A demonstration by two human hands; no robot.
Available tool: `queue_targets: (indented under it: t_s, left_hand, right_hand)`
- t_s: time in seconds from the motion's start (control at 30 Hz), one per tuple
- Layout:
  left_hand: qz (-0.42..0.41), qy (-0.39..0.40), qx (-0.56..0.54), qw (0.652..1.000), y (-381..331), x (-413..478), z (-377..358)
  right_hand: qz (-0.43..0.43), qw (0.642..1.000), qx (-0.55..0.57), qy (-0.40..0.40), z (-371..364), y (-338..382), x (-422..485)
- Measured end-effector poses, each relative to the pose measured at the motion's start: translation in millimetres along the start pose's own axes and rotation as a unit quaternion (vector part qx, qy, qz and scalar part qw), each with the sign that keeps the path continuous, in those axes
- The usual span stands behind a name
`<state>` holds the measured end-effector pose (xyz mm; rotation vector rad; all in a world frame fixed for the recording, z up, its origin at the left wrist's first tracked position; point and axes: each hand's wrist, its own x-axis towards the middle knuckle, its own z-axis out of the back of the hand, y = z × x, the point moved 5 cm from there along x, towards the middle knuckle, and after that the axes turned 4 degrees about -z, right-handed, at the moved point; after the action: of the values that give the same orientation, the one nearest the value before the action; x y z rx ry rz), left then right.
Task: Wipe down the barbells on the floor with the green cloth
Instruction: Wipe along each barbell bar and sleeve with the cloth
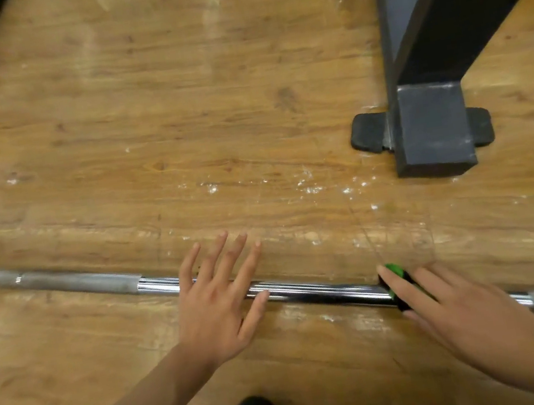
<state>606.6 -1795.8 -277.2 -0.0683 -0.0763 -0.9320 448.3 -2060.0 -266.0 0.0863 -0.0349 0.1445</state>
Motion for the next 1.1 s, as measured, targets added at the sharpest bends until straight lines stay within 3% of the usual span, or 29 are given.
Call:
queue_targets:
  t_s: [0.23,0.5,0.8,1.1]
  left_hand:
    - [-0.027,0.068,0.023,0.997,-8,-33,1]
    - [-0.018,0.022,0.025,0.999,-22,-63,2]
    - [-0.012,0.030,0.021,0.999,-18,-57,1]
    - [0.011,-0.016,0.041,0.999,-6,-13,-6]
  right_hand:
    - [0.062,0.994,0.081,-0.027,-24,116,68]
    - [0.103,0.995,-0.006,-0.006,-1,33,-43]
    - [0.048,0.995,0.081,-0.008,-22,136,58]
    - [0.015,0.999,-0.019,0.024,0,-5,-21]
